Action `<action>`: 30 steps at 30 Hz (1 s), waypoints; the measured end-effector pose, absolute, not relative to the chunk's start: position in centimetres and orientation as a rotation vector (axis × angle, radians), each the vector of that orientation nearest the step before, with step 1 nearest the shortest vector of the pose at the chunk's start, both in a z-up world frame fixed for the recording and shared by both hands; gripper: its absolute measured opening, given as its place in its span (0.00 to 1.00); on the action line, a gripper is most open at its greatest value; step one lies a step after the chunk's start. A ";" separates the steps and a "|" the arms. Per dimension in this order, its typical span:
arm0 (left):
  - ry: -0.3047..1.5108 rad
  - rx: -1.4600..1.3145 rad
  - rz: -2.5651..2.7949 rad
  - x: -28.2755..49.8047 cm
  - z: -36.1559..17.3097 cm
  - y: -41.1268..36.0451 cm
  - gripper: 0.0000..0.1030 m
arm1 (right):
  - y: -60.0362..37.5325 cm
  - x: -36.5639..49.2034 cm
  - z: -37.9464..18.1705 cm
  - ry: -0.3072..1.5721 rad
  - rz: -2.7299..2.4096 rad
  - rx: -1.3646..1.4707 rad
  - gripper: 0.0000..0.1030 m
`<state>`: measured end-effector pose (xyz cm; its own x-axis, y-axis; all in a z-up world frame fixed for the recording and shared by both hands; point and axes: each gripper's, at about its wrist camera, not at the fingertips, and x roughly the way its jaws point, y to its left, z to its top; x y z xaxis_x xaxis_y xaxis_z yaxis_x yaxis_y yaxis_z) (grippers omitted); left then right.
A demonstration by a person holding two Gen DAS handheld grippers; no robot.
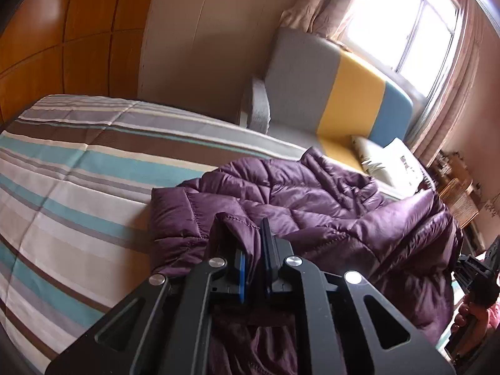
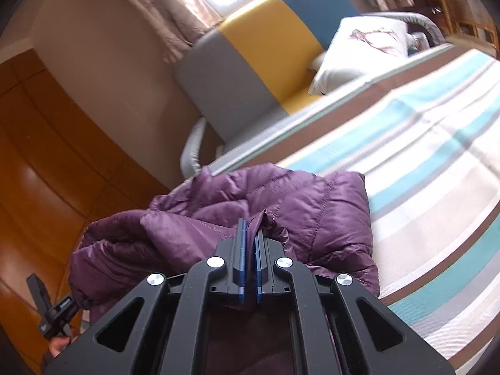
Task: Fold large clothes
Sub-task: 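Lift the hem with both grippers and fold it toward the collar, then open both grippers to release the folded hem onto the jacket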
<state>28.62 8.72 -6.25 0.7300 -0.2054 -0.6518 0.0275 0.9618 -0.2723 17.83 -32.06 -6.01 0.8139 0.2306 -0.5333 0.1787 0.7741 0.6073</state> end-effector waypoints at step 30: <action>0.651 -0.295 -0.026 23.5 -7.1 10.1 0.93 | -30.4 14.5 -4.6 0.652 -0.046 0.578 0.62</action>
